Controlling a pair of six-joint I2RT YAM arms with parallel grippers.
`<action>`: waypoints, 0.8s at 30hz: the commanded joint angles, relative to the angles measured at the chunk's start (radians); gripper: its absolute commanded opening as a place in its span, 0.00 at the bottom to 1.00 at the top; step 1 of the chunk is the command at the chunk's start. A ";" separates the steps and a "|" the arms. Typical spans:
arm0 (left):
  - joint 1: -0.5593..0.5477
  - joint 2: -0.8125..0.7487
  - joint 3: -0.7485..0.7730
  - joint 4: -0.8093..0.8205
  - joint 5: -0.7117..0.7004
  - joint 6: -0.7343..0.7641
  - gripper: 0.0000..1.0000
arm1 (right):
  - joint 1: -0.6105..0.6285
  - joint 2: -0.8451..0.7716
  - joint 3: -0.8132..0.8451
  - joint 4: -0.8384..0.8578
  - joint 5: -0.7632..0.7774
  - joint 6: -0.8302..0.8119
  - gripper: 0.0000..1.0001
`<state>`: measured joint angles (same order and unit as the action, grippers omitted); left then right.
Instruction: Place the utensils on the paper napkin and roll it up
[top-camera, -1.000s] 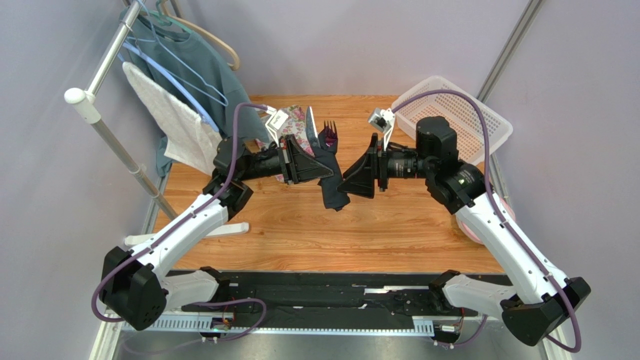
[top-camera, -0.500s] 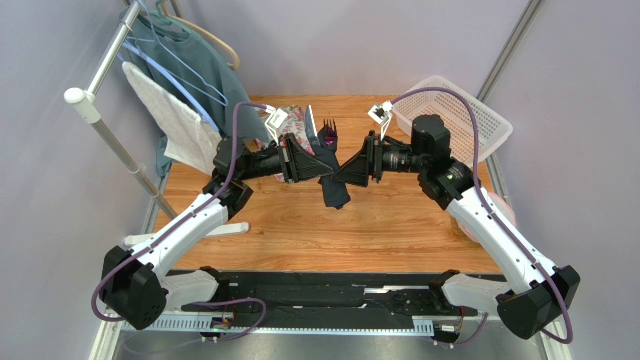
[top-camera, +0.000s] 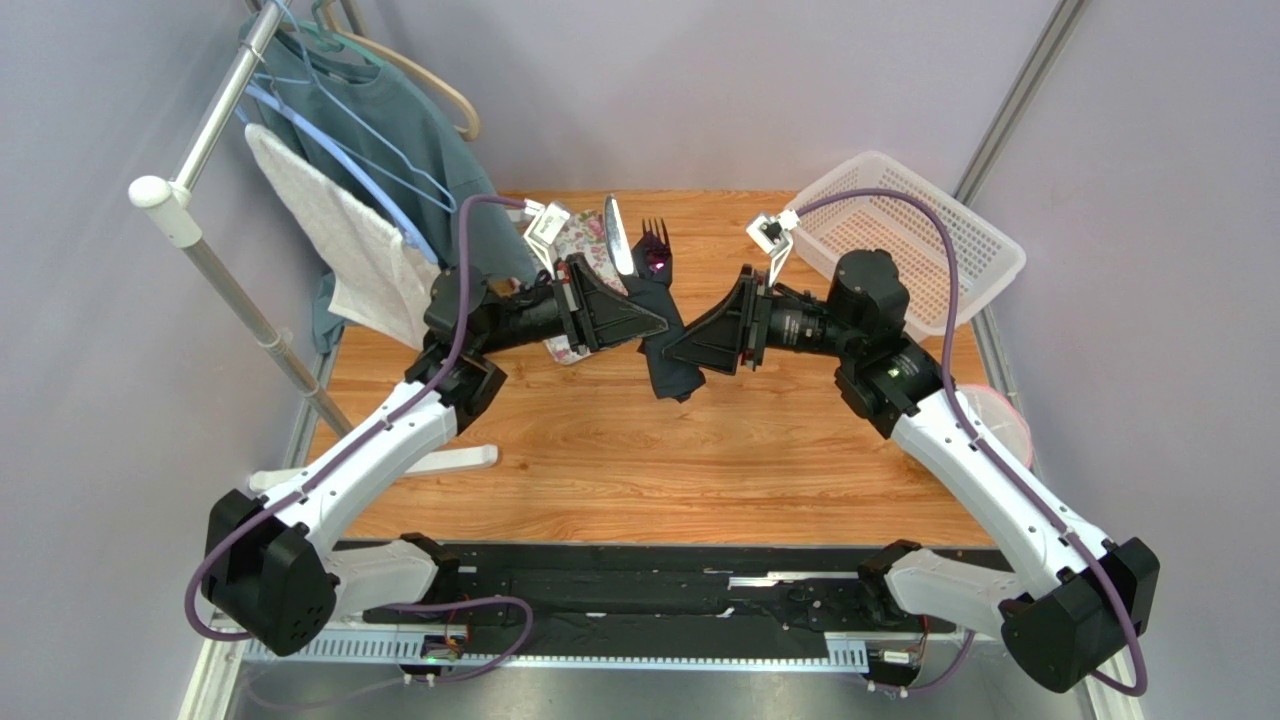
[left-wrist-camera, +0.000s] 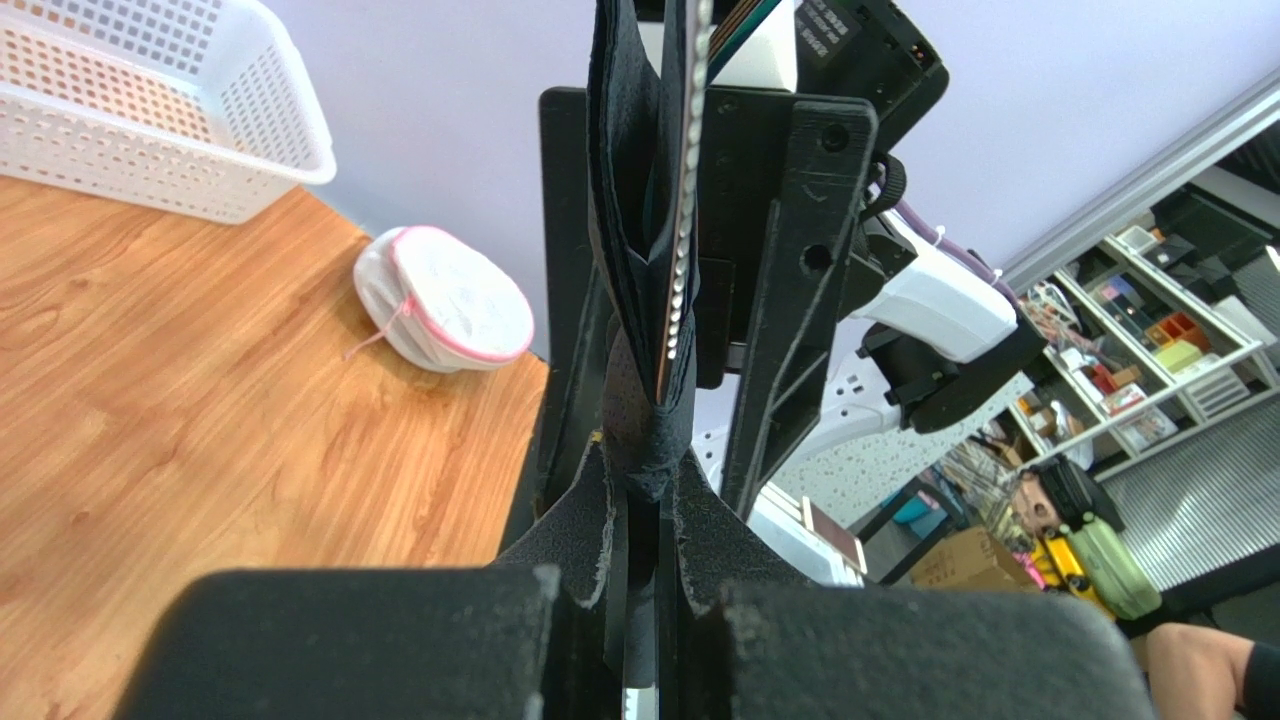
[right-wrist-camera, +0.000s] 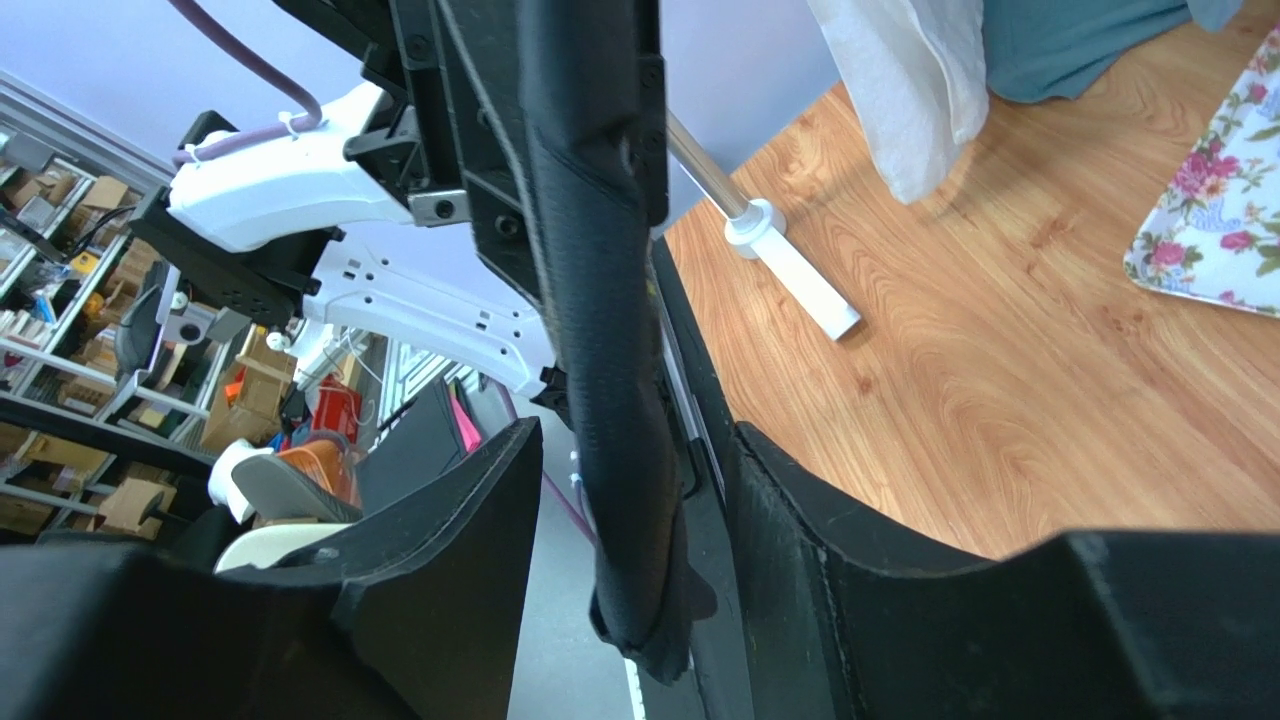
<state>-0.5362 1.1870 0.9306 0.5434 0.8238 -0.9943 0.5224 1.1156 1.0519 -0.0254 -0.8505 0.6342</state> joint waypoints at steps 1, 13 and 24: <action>0.004 0.002 0.054 0.061 -0.029 -0.021 0.00 | 0.013 -0.013 0.005 0.110 -0.002 0.044 0.52; 0.004 0.006 0.060 0.055 -0.031 -0.032 0.00 | 0.030 0.009 0.016 0.116 0.019 0.028 0.34; 0.002 0.006 0.045 0.047 -0.037 -0.040 0.00 | 0.036 0.020 0.033 0.122 0.022 0.041 0.00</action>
<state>-0.5346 1.1976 0.9417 0.5423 0.8032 -1.0241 0.5465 1.1393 1.0519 0.0505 -0.8284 0.6724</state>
